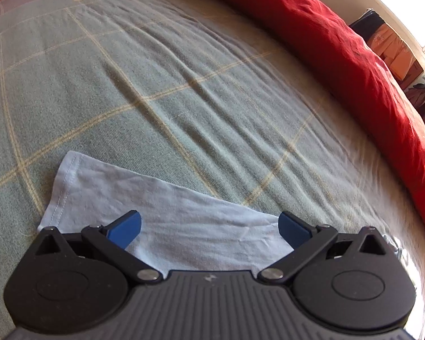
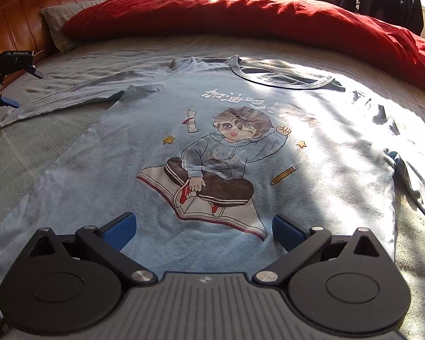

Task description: Fold clothes

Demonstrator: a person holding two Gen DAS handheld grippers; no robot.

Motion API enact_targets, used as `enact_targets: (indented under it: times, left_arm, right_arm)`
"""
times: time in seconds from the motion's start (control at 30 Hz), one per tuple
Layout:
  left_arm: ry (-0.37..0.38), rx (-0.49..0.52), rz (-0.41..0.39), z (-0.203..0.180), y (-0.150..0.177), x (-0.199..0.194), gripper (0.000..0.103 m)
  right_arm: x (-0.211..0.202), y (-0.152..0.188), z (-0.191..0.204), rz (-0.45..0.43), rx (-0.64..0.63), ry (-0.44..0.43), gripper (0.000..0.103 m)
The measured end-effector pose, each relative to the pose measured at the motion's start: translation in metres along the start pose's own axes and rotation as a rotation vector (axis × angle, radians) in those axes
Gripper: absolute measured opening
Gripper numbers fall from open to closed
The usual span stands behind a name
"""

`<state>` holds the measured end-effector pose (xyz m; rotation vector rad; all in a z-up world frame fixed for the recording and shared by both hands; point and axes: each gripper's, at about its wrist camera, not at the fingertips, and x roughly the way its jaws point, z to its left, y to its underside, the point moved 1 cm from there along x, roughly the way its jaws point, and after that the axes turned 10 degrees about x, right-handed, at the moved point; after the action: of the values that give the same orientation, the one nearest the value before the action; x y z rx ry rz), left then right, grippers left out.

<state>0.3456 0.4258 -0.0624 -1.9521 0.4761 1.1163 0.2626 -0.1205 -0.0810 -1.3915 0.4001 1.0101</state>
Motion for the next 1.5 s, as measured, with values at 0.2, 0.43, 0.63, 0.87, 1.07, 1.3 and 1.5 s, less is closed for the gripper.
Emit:
enact_targets:
  times: [0.2, 0.43, 0.63, 0.87, 1.07, 1.3, 1.5]
  left_arm:
    - [0.016, -0.044, -0.001, 0.040, 0.010, 0.004, 0.102]
    - [0.129, 0.178, -0.089, 0.000, 0.044, -0.058, 0.102]
    - [0.356, 0.563, -0.077, -0.110, 0.127, -0.103, 0.102]
    - [0.652, 0.767, 0.016, -0.180, 0.246, -0.116, 0.102]
    - [0.678, 0.856, 0.098, -0.175, 0.308, -0.108, 0.102]
    - [0.654, 0.860, 0.096, -0.128, 0.336, -0.123, 0.102]
    - [0.568, 0.946, 0.049, -0.111, 0.355, -0.148, 0.102]
  right_arm:
    - [-0.026, 0.011, 0.005, 0.063, 0.044, -0.031, 0.103]
    - [-0.058, 0.037, 0.007, 0.054, 0.059, 0.069, 0.103]
    - [-0.088, 0.060, 0.010, 0.030, 0.075, 0.125, 0.103]
    - [-0.092, 0.098, 0.020, 0.034, 0.040, 0.127, 0.103]
    - [-0.077, 0.118, 0.015, 0.054, 0.054, 0.121, 0.103]
    - [-0.077, 0.129, 0.011, 0.003, 0.052, 0.105, 0.103]
    - [-0.077, 0.139, 0.007, -0.041, 0.051, 0.091, 0.103]
